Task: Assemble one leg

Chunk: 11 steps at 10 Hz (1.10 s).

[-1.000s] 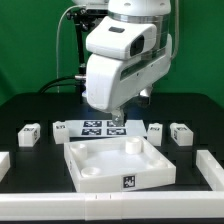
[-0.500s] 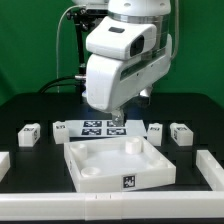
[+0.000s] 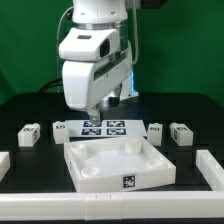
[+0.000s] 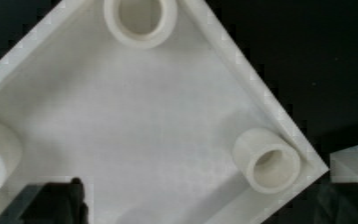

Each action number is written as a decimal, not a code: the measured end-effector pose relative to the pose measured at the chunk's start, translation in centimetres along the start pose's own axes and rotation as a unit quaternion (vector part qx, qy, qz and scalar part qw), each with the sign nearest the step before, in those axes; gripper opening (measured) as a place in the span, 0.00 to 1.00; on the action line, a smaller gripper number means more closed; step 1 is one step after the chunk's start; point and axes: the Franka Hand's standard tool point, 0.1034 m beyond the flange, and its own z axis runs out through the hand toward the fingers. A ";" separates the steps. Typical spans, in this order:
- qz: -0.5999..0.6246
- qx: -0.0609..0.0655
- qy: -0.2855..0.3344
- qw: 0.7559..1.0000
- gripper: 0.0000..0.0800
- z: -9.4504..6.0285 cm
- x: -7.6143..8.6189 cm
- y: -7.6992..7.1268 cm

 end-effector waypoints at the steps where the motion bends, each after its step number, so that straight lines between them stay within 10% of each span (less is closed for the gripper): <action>1: -0.001 0.000 0.000 1.000 0.81 0.0 0.2 0.2; 4: -0.001 0.002 0.000 1.000 0.81 0.3 0.1 0.0; 8: -0.170 -0.041 0.007 0.985 0.81 3.1 -1.6 -1.5; 11: -0.165 -0.037 0.006 0.985 0.81 3.4 -2.0 -1.8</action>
Offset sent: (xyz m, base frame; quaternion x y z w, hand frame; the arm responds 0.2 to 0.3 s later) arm 0.0000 0.0000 0.0000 0.0000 0.0000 0.0000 1.0000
